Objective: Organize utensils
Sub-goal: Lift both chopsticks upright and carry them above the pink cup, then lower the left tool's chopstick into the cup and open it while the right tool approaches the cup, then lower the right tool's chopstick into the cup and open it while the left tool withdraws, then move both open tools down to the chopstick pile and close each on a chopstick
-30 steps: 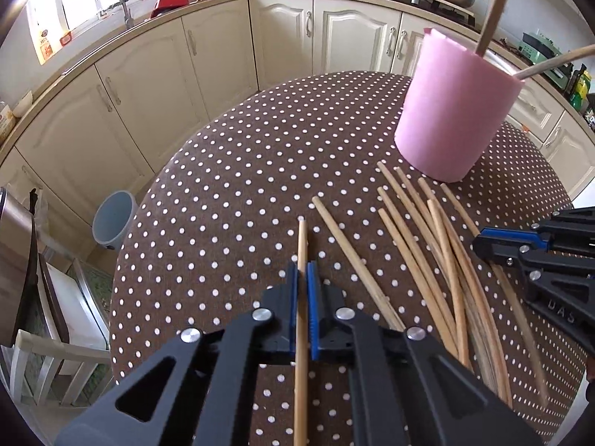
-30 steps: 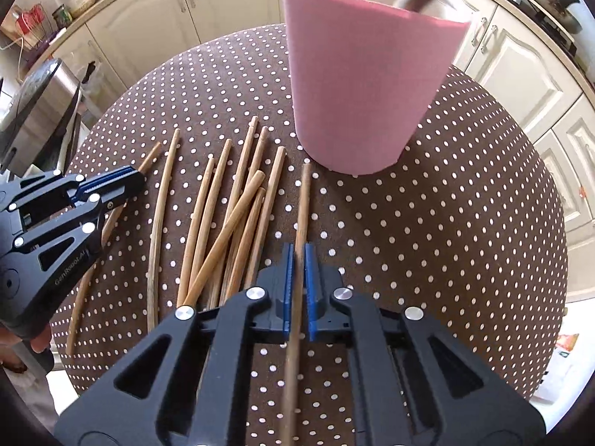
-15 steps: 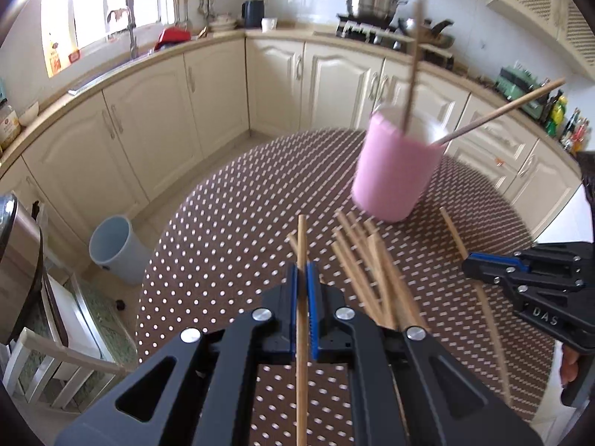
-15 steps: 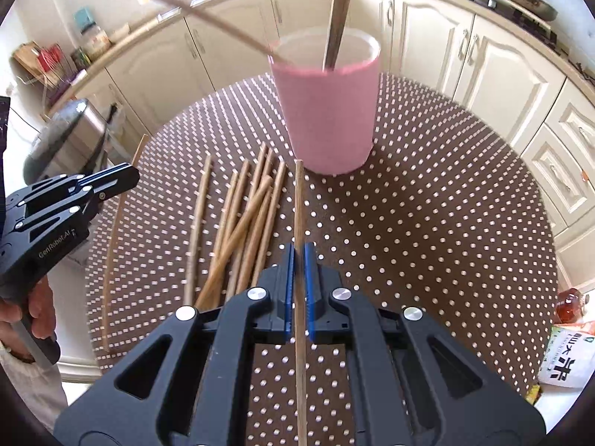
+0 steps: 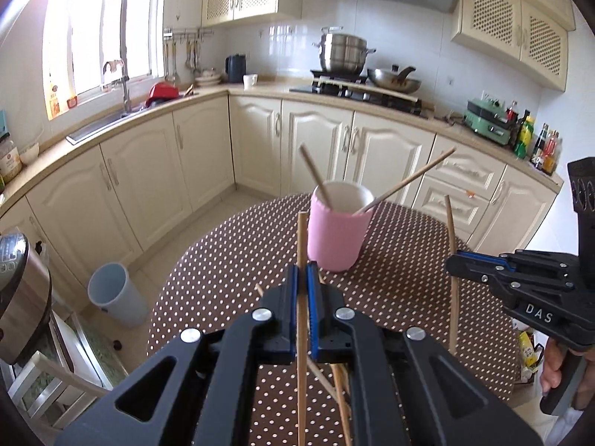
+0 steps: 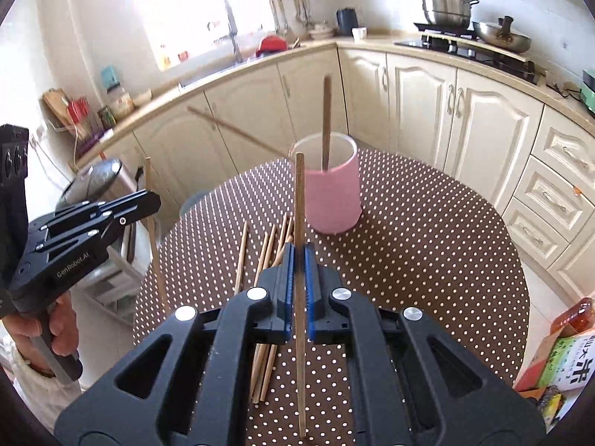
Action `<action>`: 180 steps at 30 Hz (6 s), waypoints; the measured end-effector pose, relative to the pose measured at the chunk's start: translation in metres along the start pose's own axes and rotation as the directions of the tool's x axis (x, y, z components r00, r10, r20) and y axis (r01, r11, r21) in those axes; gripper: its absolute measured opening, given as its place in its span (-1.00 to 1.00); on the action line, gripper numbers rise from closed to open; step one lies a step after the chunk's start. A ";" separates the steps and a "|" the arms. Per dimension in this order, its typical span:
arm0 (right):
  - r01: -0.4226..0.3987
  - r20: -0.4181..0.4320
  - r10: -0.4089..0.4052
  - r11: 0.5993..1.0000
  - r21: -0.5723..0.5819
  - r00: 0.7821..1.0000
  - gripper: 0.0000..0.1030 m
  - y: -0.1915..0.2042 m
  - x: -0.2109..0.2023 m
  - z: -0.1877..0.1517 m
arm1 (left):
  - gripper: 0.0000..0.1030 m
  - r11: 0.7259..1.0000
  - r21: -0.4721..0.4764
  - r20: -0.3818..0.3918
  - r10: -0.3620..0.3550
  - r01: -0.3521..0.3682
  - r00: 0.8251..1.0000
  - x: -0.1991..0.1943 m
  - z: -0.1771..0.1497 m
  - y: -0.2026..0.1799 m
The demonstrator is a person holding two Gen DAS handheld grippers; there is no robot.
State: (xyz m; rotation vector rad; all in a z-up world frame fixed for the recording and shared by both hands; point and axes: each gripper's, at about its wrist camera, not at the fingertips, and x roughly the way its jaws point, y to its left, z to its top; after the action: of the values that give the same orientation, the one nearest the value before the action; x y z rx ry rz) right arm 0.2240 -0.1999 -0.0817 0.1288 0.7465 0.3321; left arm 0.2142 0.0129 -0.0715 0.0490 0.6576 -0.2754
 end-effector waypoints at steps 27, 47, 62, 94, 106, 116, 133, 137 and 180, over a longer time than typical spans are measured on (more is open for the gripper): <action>0.022 0.273 -0.034 0.999 0.048 0.962 -0.89 -0.042 -0.023 0.048 | -0.89 0.980 -0.201 0.394 0.069 0.012 0.917 0.026 0.128 -0.044; 0.033 0.283 -0.044 0.998 0.044 0.958 -0.89 -0.047 -0.010 0.068 | -0.89 0.985 -0.175 0.452 0.083 -0.003 0.888 0.053 0.133 -0.058; 0.061 0.323 -0.066 0.998 0.027 0.944 -0.89 -0.041 -0.018 0.082 | -0.87 0.994 -0.110 0.352 0.047 -0.009 0.935 0.070 0.107 -0.054; 0.124 0.522 -0.090 0.992 -0.031 0.848 -0.89 0.009 -0.040 0.108 | -0.14 0.989 -0.136 0.343 0.108 -0.064 0.933 0.033 0.094 -0.011; 0.142 0.550 -0.096 0.989 -0.041 0.830 -0.89 0.010 -0.028 0.114 | -0.14 0.989 -0.128 0.327 0.116 -0.078 0.938 0.038 0.094 -0.008; 0.133 0.554 -0.079 0.989 -0.058 0.829 -0.89 0.013 -0.021 0.120 | -0.14 0.990 -0.118 0.320 0.116 -0.082 0.940 0.041 0.094 -0.005; 0.124 0.404 -0.092 0.991 -0.054 0.910 -0.88 0.000 0.002 0.100 | 0.08 0.988 -0.131 0.320 0.123 -0.085 0.940 0.037 0.089 0.003; 0.125 0.378 -0.097 0.991 -0.050 0.921 -0.87 0.000 -0.001 0.097 | 0.09 0.988 -0.134 0.316 0.122 -0.083 0.941 0.030 0.086 0.005; 0.089 0.067 -0.092 0.995 0.040 0.993 -0.87 -0.015 0.019 -0.063 | 0.15 0.999 -0.041 -0.328 -0.018 0.004 0.944 0.107 -0.070 -0.015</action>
State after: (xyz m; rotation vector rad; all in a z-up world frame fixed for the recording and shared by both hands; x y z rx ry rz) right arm 0.1974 -0.2082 -0.1431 0.1403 0.6878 0.2263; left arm 0.2494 -0.0173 -0.1910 0.0533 0.9960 -0.2672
